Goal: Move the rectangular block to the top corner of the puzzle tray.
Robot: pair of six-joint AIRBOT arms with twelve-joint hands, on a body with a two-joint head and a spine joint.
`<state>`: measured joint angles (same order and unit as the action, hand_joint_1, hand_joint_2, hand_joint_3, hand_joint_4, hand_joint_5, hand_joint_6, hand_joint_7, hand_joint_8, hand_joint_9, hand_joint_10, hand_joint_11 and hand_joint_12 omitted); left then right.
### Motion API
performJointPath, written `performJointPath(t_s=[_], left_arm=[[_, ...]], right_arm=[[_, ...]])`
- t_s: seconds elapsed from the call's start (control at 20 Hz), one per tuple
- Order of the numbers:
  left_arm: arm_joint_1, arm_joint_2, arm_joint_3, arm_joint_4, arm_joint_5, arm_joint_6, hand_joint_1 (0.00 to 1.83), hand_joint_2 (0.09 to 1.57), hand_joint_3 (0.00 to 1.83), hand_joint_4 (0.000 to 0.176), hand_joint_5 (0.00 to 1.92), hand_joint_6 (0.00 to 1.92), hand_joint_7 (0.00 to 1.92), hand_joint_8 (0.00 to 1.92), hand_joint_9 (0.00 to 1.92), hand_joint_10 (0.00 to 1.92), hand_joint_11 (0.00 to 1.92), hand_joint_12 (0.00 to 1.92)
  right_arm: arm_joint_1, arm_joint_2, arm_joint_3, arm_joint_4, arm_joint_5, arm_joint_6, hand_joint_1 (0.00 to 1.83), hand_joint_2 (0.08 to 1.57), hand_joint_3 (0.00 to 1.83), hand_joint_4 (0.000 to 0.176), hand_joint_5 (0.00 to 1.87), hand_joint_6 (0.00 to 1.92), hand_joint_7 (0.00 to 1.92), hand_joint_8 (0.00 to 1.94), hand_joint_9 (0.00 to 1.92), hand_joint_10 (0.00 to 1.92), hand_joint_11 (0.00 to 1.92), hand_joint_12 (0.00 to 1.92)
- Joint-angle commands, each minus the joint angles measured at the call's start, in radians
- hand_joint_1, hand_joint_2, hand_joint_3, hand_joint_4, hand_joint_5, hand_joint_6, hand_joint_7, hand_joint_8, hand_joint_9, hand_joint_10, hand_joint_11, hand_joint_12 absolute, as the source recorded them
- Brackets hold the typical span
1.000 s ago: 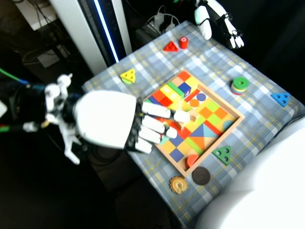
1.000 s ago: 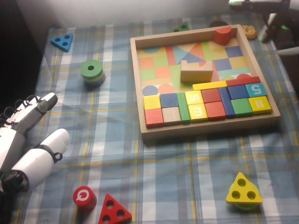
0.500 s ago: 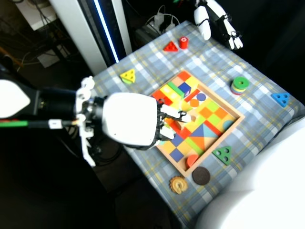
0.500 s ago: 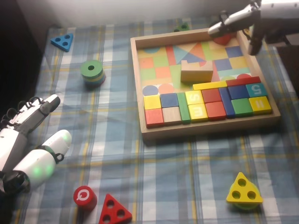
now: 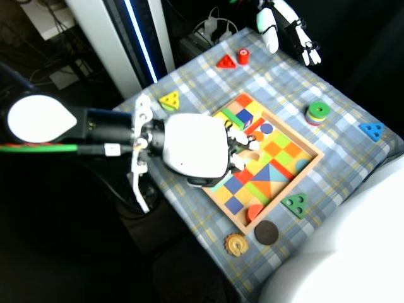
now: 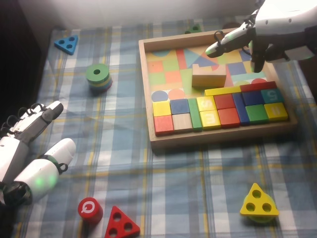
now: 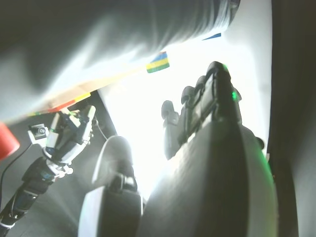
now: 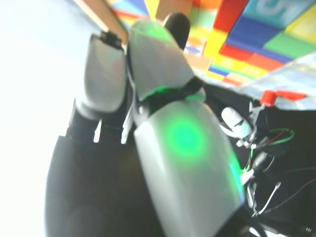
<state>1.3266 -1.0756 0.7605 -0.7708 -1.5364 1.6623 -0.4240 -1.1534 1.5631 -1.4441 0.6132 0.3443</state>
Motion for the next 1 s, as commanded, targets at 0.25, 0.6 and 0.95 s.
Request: performJointPath(t_s=[0.25, 0.6, 0.95], left_arm=[[-0.002, 0.006, 0.005, 0.043, -0.112, -0.007, 0.37, 1.38, 0.00, 0.062, 0.30, 0.00, 0.13, 0.00, 0.00, 0.00, 0.00, 0.00], [-0.002, 0.006, 0.004, 0.043, -0.114, -0.007, 0.39, 1.38, 0.00, 0.055, 0.32, 0.01, 0.14, 0.00, 0.00, 0.00, 0.00, 0.00], [-0.003, 0.008, 0.004, 0.044, -0.113, -0.007, 0.40, 1.38, 0.00, 0.071, 0.30, 0.00, 0.13, 0.00, 0.00, 0.00, 0.00, 0.00]], right_arm=[[0.010, -0.033, 0.015, -0.007, 0.028, 0.031, 1.60, 1.17, 0.01, 0.000, 0.30, 0.00, 1.31, 1.94, 1.43, 1.92, 1.48, 1.92], [-0.001, -0.040, 0.019, -0.043, 0.018, 0.038, 1.63, 1.16, 0.01, 0.000, 0.36, 0.01, 1.44, 1.94, 1.60, 1.92, 1.63, 1.92], [-0.002, -0.040, 0.024, -0.088, -0.012, 0.038, 1.68, 1.16, 0.01, 0.000, 0.37, 0.01, 1.32, 1.94, 1.49, 1.92, 1.50, 1.92]])
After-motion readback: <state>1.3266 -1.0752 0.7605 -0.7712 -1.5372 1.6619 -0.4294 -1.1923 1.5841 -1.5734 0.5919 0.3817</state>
